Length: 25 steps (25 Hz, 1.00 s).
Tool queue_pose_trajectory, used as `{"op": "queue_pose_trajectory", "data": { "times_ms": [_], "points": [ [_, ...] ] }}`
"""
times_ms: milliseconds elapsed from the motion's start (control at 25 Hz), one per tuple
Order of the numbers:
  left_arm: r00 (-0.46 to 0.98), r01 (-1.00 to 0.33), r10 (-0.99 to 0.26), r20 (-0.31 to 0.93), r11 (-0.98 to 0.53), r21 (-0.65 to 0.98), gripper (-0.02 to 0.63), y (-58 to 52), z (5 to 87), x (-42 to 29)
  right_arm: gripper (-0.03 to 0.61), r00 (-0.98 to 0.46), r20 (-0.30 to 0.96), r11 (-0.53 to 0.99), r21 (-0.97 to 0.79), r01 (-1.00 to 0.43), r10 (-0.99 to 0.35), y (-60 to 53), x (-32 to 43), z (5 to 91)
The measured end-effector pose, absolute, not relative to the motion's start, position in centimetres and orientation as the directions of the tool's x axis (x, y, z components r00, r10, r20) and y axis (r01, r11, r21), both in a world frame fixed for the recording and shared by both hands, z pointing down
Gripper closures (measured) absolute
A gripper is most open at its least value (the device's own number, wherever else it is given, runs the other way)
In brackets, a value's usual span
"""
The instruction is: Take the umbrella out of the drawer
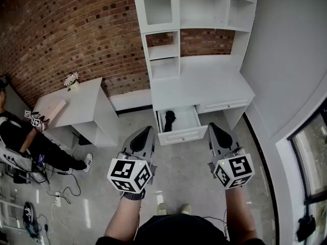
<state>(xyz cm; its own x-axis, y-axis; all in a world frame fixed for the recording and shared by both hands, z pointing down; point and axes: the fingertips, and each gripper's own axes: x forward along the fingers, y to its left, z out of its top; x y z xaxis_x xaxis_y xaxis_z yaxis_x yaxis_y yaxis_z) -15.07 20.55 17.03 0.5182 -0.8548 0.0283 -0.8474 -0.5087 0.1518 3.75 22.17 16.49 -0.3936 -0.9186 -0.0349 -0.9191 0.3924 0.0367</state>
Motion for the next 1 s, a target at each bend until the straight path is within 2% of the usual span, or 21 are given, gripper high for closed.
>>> {"op": "queue_pose_trajectory", "data": {
  "times_ms": [1000],
  "points": [
    [0.527, -0.844, -0.849, 0.038, -0.517, 0.146, 0.607, 22.1, 16.5, -12.4, 0.574, -0.433, -0.059, 0.436, -0.044, -0.899, -0.899, 23.5, 5.6, 15.9]
  ]
}}
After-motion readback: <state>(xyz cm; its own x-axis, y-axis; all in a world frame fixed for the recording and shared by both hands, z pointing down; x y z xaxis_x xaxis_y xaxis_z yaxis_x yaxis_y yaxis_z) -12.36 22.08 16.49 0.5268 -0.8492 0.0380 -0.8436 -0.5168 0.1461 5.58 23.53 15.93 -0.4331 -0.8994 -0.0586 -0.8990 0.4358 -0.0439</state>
